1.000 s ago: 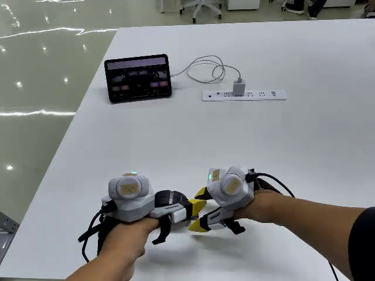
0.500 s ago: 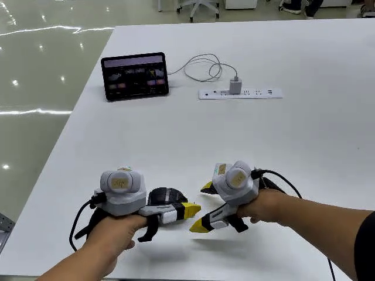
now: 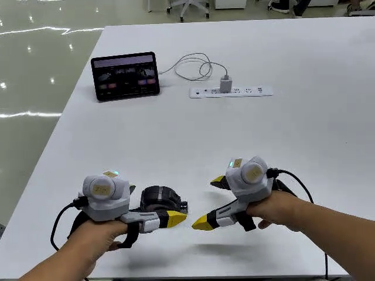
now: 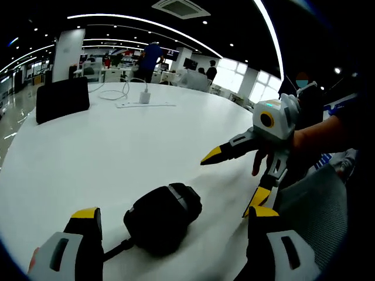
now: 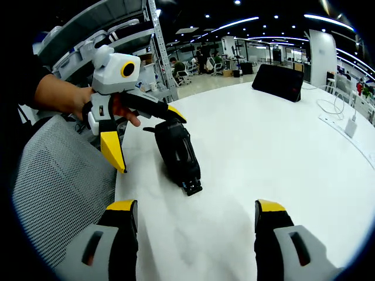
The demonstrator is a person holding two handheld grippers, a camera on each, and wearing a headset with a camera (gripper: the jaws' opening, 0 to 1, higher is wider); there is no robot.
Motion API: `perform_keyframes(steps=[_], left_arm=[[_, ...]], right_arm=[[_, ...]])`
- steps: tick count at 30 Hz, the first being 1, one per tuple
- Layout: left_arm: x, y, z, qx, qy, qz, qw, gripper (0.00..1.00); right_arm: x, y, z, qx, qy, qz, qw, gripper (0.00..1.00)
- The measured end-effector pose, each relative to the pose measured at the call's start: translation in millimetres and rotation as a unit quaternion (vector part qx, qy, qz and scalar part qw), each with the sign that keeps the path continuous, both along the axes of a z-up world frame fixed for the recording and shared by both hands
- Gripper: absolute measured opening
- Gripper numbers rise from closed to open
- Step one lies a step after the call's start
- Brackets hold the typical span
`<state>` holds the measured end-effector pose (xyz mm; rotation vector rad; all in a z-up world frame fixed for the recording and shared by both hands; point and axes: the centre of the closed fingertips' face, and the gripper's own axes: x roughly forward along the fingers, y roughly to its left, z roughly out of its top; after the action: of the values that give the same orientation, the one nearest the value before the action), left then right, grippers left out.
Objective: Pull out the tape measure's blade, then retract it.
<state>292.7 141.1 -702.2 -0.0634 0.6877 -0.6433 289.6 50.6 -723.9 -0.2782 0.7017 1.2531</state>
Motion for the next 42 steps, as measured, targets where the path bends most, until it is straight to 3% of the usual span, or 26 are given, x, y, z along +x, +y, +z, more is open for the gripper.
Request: perform_keyframes(steps=[5, 8, 11, 14, 20, 26, 33, 39, 42], left_arm=[[-0.6, 5.0, 1.8, 0.008, -0.015, -0.011, 0.9998, 1.0], [-0.5, 8.6, 6.9, -0.012, -0.017, -0.007, 0.9998, 1.0], [-0.2, 15.8, 4.1, 0.008, -0.021, -0.01, 0.9997, 1.0], [-1.2, 20.1, 4.6, 0.01, -0.023, -0.016, 0.9995, 1.0], [-7.7, 24.0, 6.9, 0.026, -0.023, -0.035, 0.9988, 1.0], [-6.5, 29.6, 9.3, 0.017, -0.024, -0.034, 0.999, 1.0], [-7.7, 37.5, 7.9, 0.03, -0.024, -0.035, 0.9986, 1.0], [-12.4, 39.7, 7.6, 0.022, -0.015, -0.03, 0.9992, 1.0], [-14.1, 41.2, 8.0, 0.026, -0.02, -0.028, 0.9991, 0.99]], right_arm=[[-1.2, -11.7, 4.1, -0.004, -0.008, -0.006, 0.9999, 0.8], [-0.1, -20.7, 7.2, -0.006, -0.009, -0.016, 0.9998, 0.82], [2.1, -32.4, 10.9, -0.007, -0.018, -0.027, 0.9994, 0.81], [2.6, -43.5, 12.6, -0.004, -0.014, -0.039, 0.9991, 0.81], [2.8, -68.7, 11.2, -0.011, -0.017, -0.06, 0.998, 0.82], [-0.7, -91.9, 14.0, -0.009, -0.016, -0.078, 0.9968, 0.84], [-4.0, -110.8, 14.2, -0.006, -0.019, -0.089, 0.9958, 0.86], [-7.9, -129.8, 17.4, -0.007, -0.024, -0.095, 0.9952, 0.85], [-5.1, -141.8, 21.5, -0.001, -0.026, -0.11, 0.9936, 0.85]])
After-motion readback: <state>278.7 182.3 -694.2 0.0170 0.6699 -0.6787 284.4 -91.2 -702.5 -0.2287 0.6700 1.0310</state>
